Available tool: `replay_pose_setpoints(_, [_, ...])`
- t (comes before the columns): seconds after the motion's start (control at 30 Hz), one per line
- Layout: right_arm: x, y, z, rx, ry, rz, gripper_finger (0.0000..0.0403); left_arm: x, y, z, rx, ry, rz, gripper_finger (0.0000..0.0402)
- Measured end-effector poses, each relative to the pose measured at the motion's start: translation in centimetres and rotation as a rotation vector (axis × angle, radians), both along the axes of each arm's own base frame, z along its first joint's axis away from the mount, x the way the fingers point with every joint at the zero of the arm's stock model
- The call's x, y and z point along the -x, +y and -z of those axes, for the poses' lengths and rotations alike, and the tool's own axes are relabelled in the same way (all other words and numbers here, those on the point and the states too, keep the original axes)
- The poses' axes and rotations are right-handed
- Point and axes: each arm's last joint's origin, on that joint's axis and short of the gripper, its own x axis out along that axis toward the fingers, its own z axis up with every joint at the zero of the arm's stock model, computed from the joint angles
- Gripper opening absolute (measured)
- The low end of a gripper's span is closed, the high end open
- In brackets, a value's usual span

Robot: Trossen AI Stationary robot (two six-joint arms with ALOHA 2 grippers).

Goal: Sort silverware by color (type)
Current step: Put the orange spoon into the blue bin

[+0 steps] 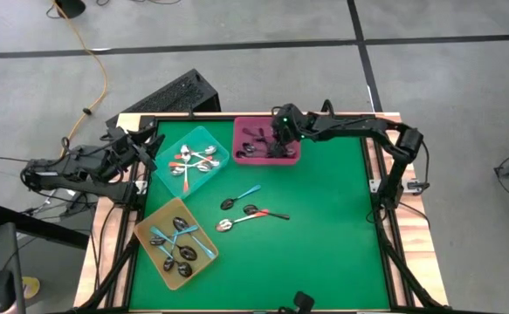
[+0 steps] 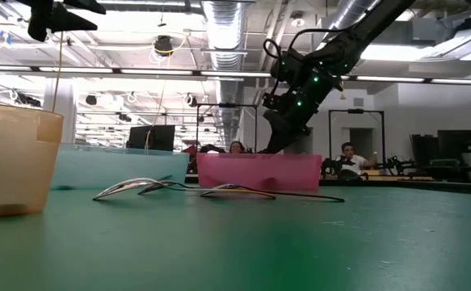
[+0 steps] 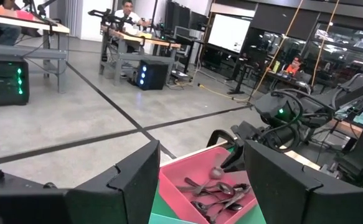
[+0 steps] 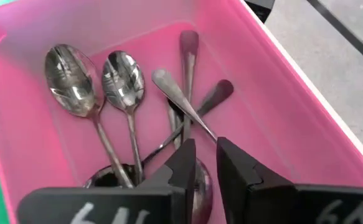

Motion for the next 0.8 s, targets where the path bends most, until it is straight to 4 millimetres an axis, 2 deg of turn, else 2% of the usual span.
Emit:
replay_pose_setpoints(0.1, [0.1, 0.1, -0.7, 0.002, -0.002, -0.005, 0.0082, 0.0, 0.0, 0.0, 0.000, 0.000, 0.000, 0.0219])
replay_pose_setpoints(0.33, [-0.5, 0.7, -5.8, -0.016, -0.123, -0.079, 0.0083, 0.0, 0.0, 0.0, -0.001, 0.003, 0.022, 0.0219])
replay_pose_setpoints(0.43, [-1.0, 1.7, -7.7, -0.077, -0.165, -0.145, 0.0083, -0.1, -0.1, 0.0, -0.009, 0.013, 0.044, 0.0219])
replay_pose_setpoints(0.6, [-1.3, 4.1, -11.1, -0.147, -0.133, -0.233, 0.0084, -0.1, -0.2, 0.0, -0.010, 0.013, 0.075, 0.0219])
replay_pose_setpoints(0.8, [-1.6, 7.6, -16.4, -0.118, -0.122, -0.363, 0.0084, -0.2, -0.3, 0.0, -0.021, 0.025, 0.122, 0.0219])
